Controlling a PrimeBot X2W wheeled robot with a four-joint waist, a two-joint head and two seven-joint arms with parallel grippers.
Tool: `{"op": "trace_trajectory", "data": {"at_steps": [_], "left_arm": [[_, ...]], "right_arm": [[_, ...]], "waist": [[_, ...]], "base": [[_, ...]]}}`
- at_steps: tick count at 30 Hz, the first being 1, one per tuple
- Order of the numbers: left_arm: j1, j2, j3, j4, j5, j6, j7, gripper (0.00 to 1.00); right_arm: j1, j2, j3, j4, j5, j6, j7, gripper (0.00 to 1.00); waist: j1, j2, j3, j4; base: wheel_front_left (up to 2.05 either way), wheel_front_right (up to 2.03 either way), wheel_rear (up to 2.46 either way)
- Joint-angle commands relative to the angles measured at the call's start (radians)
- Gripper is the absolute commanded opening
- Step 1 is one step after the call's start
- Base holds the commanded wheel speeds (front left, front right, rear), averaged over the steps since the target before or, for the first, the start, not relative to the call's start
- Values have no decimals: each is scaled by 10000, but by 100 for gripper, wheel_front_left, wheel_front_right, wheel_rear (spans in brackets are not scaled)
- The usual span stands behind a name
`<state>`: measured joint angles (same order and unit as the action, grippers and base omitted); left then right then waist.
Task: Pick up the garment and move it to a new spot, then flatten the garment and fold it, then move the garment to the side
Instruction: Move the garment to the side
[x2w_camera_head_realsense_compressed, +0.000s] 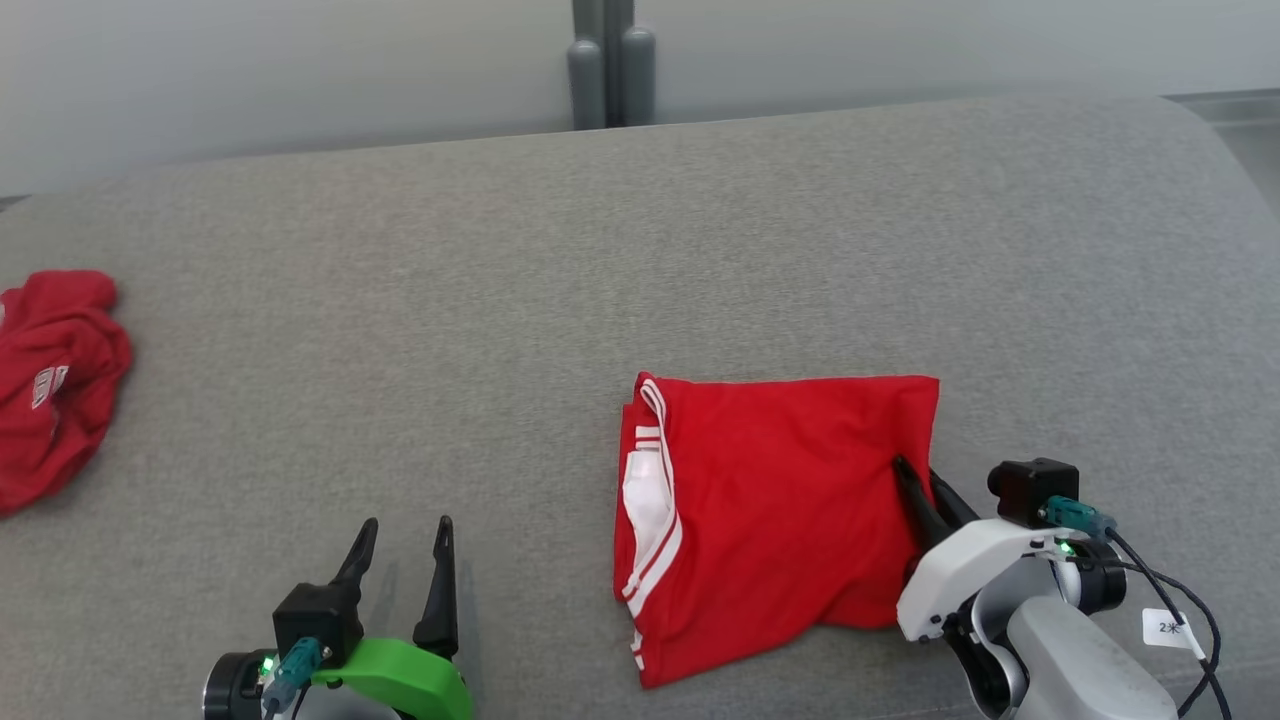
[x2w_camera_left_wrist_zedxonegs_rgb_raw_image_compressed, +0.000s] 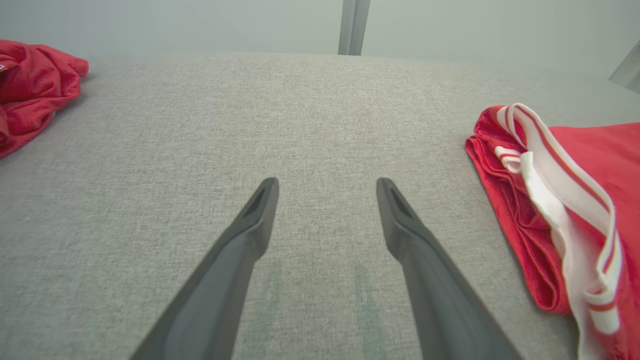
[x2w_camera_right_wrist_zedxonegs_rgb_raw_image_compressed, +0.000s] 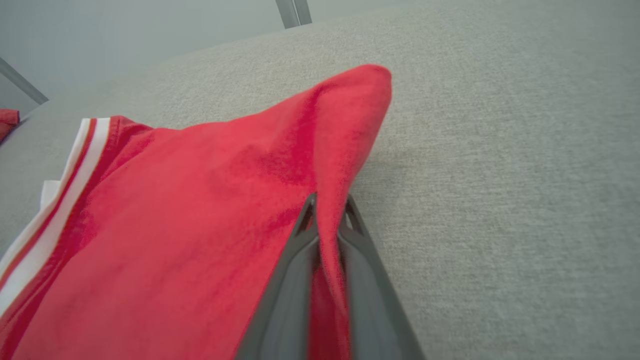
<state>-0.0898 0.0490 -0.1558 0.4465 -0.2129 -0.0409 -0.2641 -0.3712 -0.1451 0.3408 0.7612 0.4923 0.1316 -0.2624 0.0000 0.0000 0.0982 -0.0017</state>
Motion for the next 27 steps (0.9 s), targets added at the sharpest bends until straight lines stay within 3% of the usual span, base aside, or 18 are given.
{"op": "trace_trajectory", "data": {"at_steps": [1,8,15,22,27], "left_arm": [[56,36,92,-67,115,-31,5,100],[-151,36,158,-254,238,-173,7,100],[-333,38,0,-588,289,-221,7,100],[-680,44,-283,-754,438,-354,5,100],[-1069,46,-346,-962,612,-398,5,100]], "right_arm": [[119,33,-12,-111,-61,-19,-29,0],[224,252,135,-477,-70,-19,-31,0],[248,365,435,-827,-13,-19,-30,0],[130,424,516,-1134,61,-19,-30,0],[-365,488,789,-1281,-44,-16,-30,0]], "waist": [[0,0,-169,-1465],[0,0,-108,-3573],[0,0,95,-5071],[0,0,534,-5417],[0,0,1126,-5101]], "base": [[0,0,0],[0,0,0],[0,0,0],[0,0,0],[0,0,0]]}}
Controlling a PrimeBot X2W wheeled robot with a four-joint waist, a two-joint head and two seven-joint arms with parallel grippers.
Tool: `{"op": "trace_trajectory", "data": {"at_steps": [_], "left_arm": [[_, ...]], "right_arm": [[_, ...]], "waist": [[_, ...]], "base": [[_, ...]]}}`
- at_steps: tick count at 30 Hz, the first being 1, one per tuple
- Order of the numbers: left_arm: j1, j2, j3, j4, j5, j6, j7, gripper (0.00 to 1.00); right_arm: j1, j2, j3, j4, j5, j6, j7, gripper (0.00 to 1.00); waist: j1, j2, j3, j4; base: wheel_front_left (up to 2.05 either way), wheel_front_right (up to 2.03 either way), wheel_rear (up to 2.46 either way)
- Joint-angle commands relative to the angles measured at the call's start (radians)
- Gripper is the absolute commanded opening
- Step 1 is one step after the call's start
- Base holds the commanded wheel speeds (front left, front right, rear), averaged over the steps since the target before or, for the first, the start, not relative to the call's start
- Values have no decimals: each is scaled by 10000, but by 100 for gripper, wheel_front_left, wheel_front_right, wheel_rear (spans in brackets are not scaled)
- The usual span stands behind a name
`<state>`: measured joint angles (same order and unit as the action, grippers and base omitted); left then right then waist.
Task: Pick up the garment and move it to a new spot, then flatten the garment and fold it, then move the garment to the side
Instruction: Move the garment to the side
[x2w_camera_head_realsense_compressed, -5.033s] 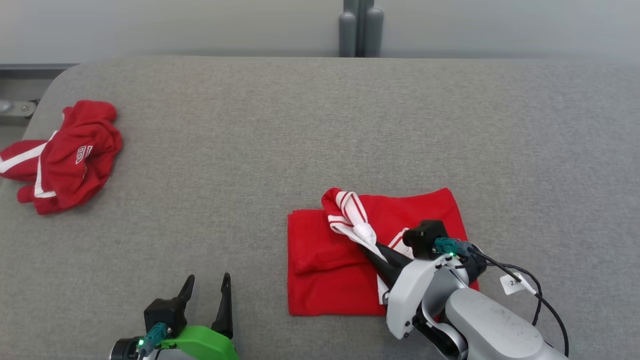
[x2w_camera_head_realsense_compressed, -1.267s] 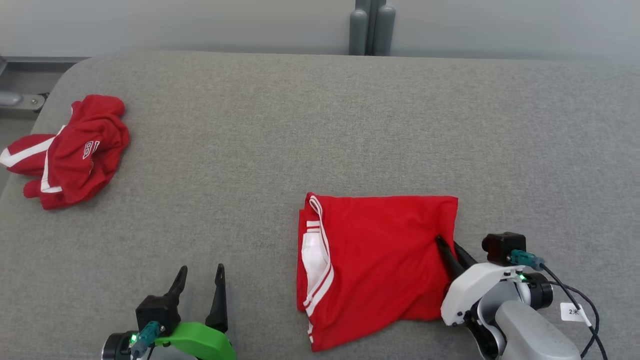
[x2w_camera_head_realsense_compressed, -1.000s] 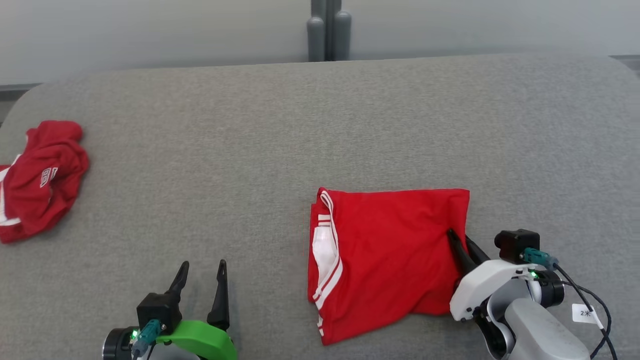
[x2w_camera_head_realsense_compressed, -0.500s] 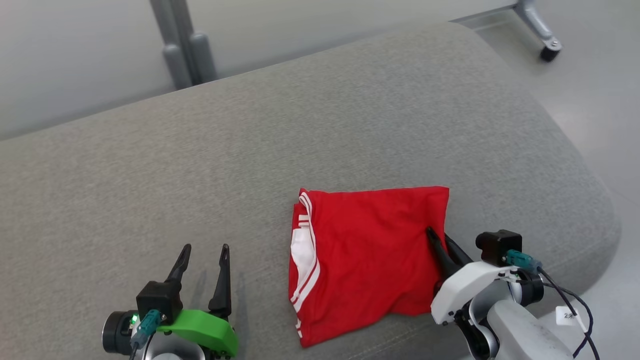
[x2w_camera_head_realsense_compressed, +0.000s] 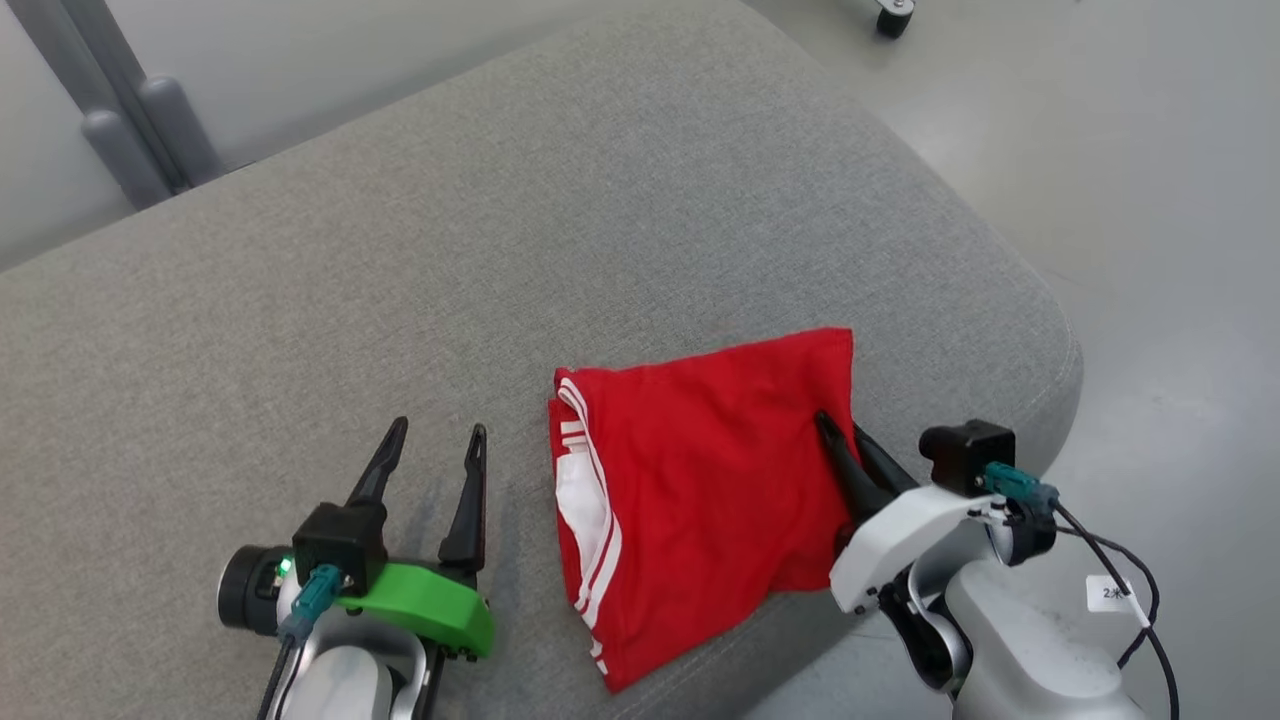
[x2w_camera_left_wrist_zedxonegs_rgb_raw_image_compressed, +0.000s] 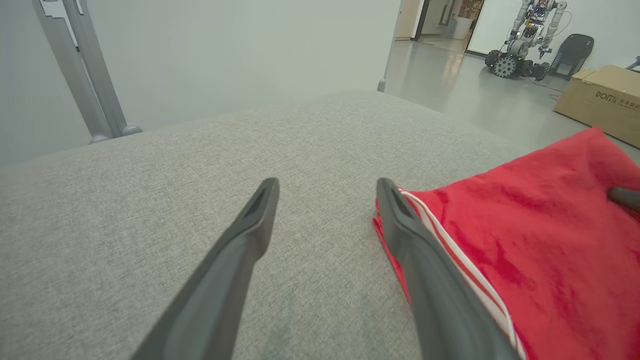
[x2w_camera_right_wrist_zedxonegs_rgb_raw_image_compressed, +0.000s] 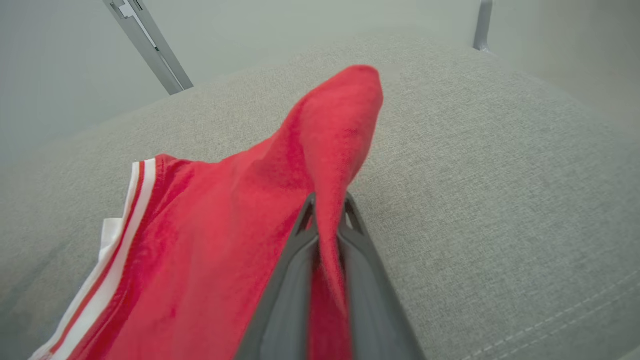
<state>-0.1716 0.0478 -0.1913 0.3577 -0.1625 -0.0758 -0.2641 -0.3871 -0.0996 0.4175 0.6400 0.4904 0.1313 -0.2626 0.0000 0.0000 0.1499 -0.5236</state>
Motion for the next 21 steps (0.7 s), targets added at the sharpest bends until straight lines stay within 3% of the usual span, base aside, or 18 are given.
{"op": "trace_trajectory", "data": {"at_steps": [1,7,10,21], "left_arm": [[-323,57,16,-110,172,-49,7,100],[-931,126,-22,-446,713,-156,5,100],[-1266,157,-131,-659,948,-216,5,100],[-2237,314,-357,-1450,1421,-282,5,100]], "right_arm": [[-354,42,88,-81,-74,-12,-28,0],[-1726,6,-73,-66,-337,-12,-29,0],[-2646,-307,-507,57,-586,-12,-29,0],[-5591,-2230,-3993,2043,-2200,-14,-29,0]], "waist": [[0,0,747,241],[0,0,1903,1254],[0,0,2530,1854],[0,0,4248,3768]], "base": [[0,0,0],[0,0,0],[0,0,0],[0,0,0]]}}
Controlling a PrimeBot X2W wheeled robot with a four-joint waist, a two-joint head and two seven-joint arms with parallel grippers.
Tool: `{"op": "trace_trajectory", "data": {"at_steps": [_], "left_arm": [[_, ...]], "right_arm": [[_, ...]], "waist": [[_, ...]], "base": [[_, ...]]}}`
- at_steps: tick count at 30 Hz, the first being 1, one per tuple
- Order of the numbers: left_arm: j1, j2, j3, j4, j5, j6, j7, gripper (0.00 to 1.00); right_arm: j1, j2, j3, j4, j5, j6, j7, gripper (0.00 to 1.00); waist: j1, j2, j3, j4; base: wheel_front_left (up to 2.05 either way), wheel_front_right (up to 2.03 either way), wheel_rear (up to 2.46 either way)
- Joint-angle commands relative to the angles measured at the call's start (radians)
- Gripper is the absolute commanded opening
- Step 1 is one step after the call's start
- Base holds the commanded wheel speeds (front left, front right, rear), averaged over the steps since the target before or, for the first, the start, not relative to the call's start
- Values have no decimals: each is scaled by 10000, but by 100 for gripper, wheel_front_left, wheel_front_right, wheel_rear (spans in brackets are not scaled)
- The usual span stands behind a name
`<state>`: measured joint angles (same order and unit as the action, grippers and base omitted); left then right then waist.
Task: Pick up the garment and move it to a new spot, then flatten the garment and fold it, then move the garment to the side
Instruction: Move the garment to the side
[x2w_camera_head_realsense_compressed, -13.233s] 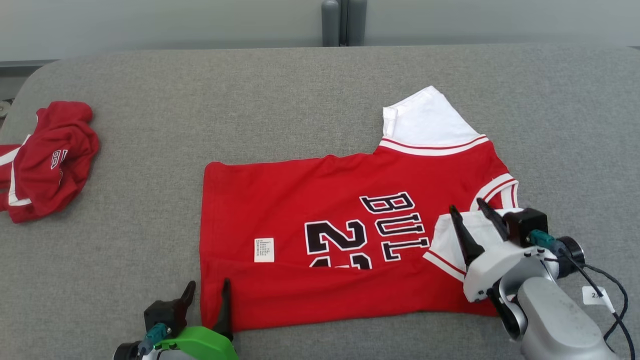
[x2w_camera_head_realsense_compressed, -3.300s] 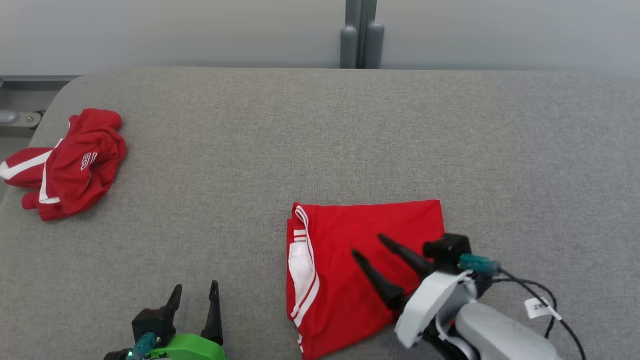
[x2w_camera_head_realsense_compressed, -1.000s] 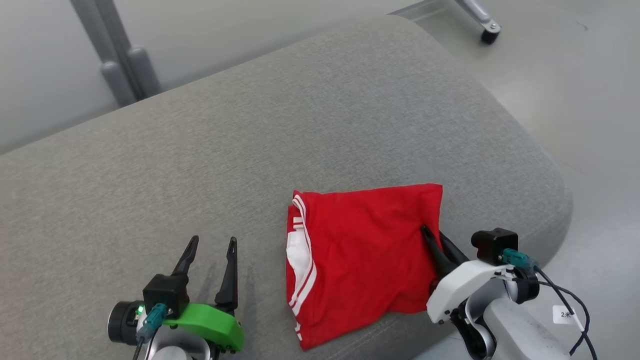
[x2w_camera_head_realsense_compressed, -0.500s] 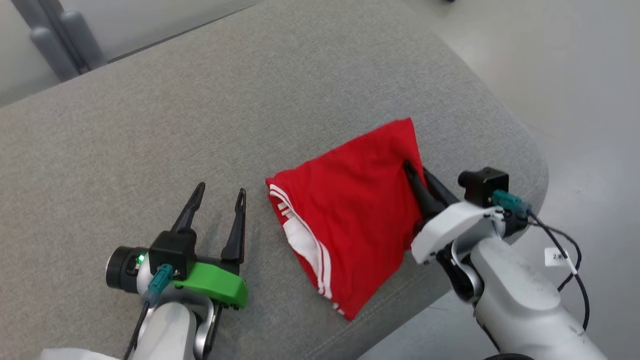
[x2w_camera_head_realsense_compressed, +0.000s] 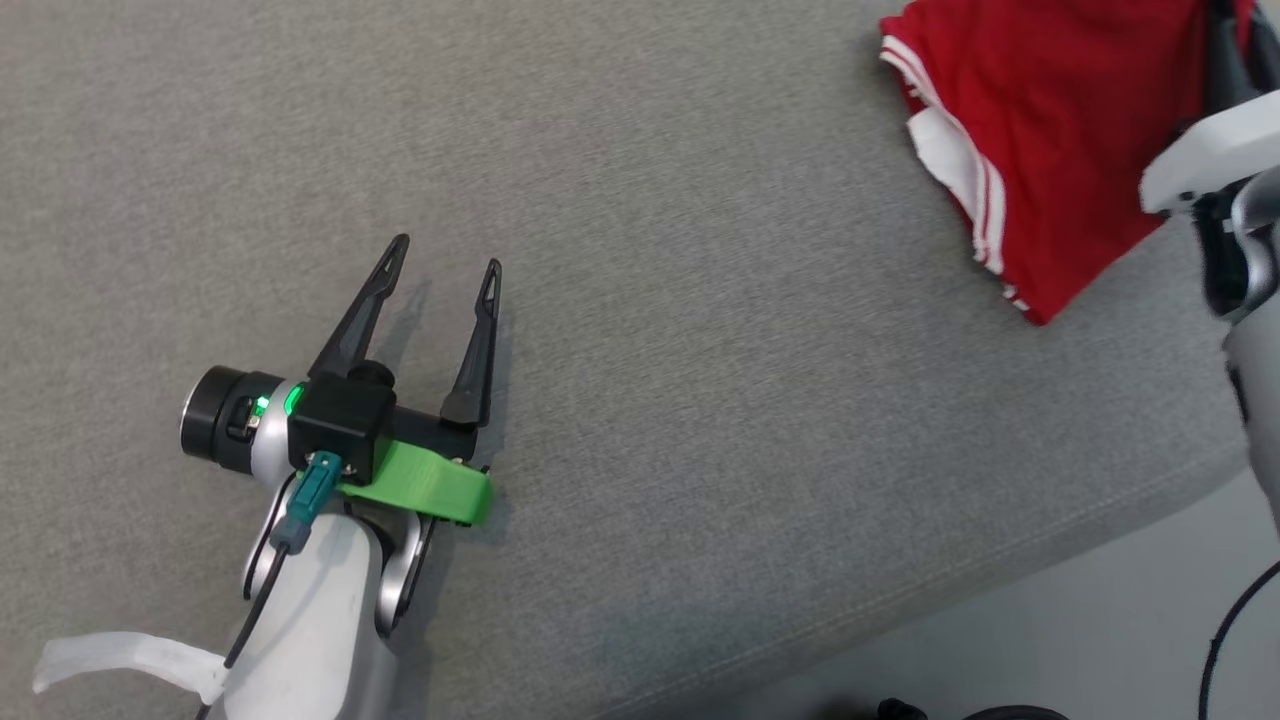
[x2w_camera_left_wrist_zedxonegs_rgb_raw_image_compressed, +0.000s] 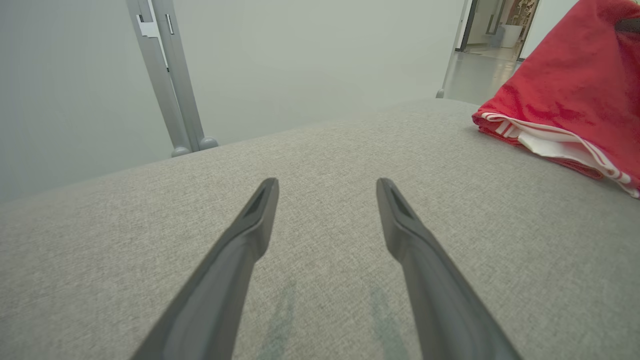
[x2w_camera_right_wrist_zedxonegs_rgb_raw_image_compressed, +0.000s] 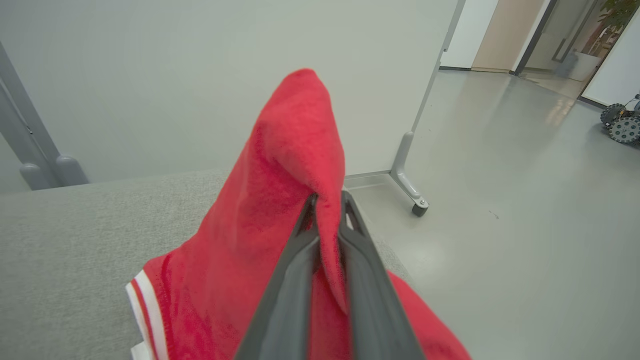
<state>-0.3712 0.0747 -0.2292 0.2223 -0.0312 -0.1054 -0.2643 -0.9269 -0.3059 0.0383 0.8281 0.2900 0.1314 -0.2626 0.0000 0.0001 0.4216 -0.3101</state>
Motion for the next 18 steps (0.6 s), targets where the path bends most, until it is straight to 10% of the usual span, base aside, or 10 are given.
{"op": "trace_trajectory", "data": {"at_steps": [1,12,13,14,18], "left_arm": [[-258,50,-6,-168,125,18,7,100],[27,46,-37,-590,40,65,7,100],[47,50,-21,-570,35,71,7,100],[56,56,-2,-543,32,78,7,100],[76,27,79,-439,-36,118,7,100]], "right_arm": [[-310,-387,-542,456,-396,-16,-27,0],[-327,-1478,-3730,1987,-2907,-16,-27,0],[-293,-1508,-4038,1992,-3177,-16,-29,36],[-238,-1538,-4384,1989,-3462,-16,-29,100],[-79,-1322,-5562,1951,-4603,-16,5,100]], "waist": [[0,-1,1601,1779],[0,-1,1574,2387],[0,-1,1552,2385],[0,-1,1524,2381],[0,-1,1265,2368]], "base": [[0,0,0],[0,0,0],[0,0,0],[0,0,0],[0,0,0]]}}
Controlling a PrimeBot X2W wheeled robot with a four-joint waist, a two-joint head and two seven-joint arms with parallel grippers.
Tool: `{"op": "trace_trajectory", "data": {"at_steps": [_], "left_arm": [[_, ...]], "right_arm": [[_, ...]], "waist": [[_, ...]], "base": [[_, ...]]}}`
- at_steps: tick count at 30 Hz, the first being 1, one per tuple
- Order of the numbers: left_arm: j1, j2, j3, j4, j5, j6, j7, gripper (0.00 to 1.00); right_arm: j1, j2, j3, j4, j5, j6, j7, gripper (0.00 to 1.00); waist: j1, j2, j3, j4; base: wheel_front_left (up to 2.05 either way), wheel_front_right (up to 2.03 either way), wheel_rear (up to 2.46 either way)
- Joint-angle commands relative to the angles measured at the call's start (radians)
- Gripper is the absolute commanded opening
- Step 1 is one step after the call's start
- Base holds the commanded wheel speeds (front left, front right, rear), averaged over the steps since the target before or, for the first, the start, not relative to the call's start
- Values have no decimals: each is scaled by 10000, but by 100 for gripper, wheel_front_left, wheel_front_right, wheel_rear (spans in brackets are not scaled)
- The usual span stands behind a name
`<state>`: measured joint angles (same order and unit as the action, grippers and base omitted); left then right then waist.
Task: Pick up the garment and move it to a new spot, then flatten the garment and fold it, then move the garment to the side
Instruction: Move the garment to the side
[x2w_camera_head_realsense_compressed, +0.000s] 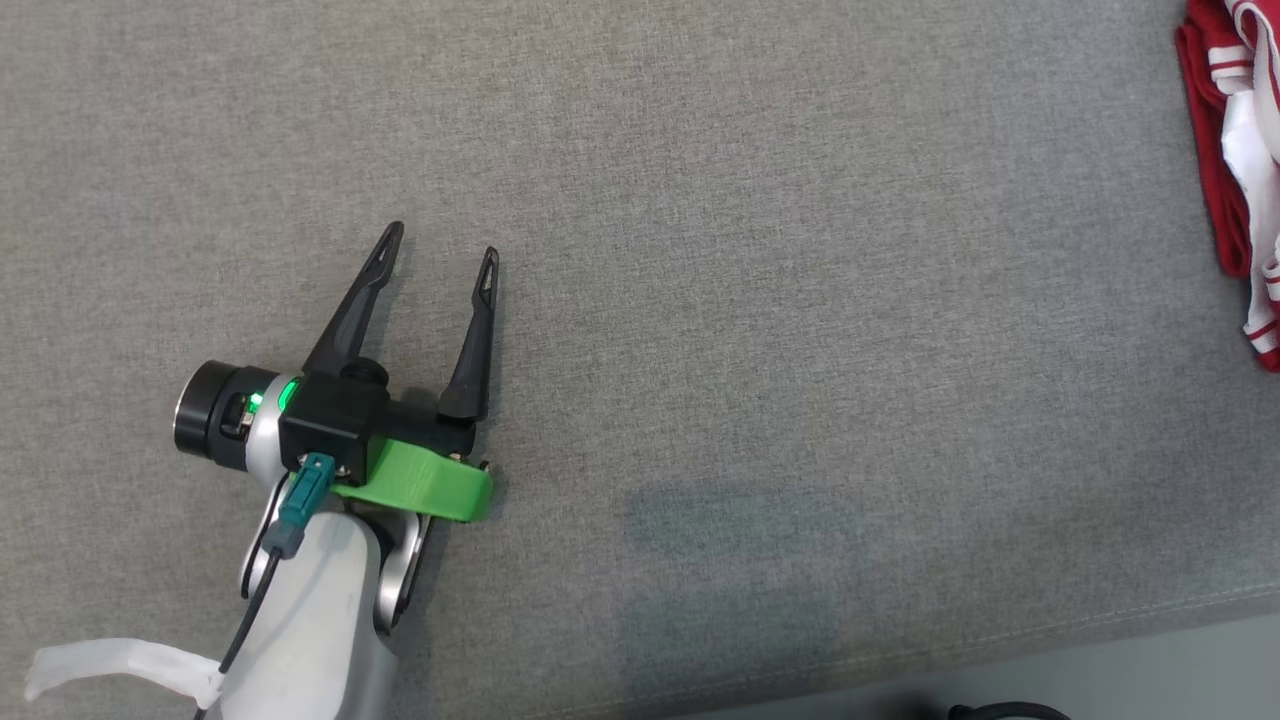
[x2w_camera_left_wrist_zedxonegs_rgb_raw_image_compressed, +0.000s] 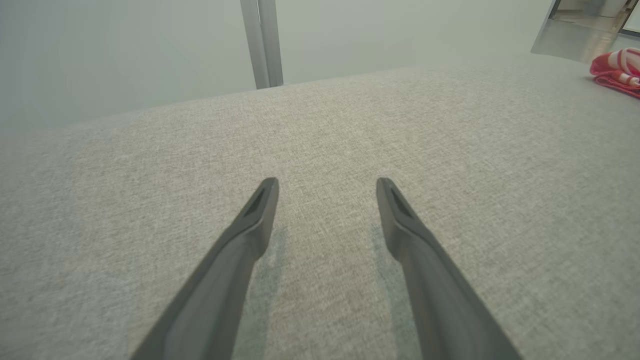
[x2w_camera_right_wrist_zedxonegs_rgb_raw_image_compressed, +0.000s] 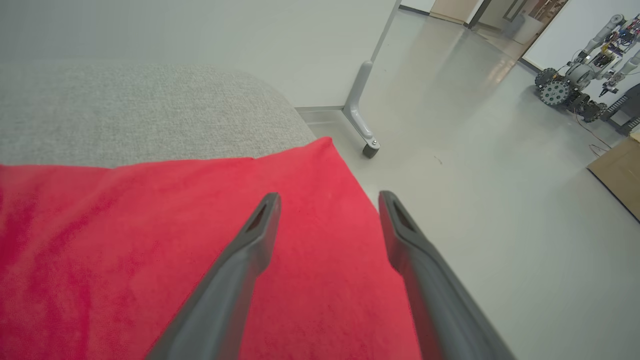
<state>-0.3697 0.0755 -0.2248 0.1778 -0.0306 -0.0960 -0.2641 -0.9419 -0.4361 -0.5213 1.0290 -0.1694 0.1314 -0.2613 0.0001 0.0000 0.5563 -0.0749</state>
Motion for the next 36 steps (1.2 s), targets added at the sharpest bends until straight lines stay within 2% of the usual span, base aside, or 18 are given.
{"op": "trace_trajectory", "data": {"at_steps": [1,3,6,11,16,25,28,36], "left_arm": [[69,5,43,17,-45,29,5,100],[168,-33,60,92,-125,65,5,100],[319,-82,160,215,-246,126,5,100],[662,-158,358,570,-575,227,5,100],[1058,-204,524,828,-761,348,5,100],[1726,-233,907,1338,-1044,539,5,100],[1984,-238,984,1521,-1164,551,5,100],[2623,-235,1136,1851,-1302,621,6,100]], "right_arm": [[142,128,-194,-119,-194,-16,-16,100],[284,434,-429,-426,-470,-16,-34,100],[532,1058,-133,-1109,-250,-16,-39,100],[1399,1946,1104,-2228,1255,-16,-38,100],[2343,2280,2615,-3122,2300,-16,-40,100],[4013,2648,4723,-4015,3166,-16,-39,100],[4565,2690,5250,-4172,3173,-16,-41,100],[5869,3028,5596,-4609,3305,-16,-41,100]], "waist": [[-1,0,-198,24],[-1,0,-492,55],[-1,0,-991,66],[-1,0,-1823,107],[-1,0,-2601,200],[-1,0,-3772,527],[-1,0,-4149,658],[-1,0,-4961,836]], "base": [[0,0,0],[0,0,0],[0,0,0],[0,0,0],[0,0,0],[0,0,0],[0,0,0],[0,0,0]]}}
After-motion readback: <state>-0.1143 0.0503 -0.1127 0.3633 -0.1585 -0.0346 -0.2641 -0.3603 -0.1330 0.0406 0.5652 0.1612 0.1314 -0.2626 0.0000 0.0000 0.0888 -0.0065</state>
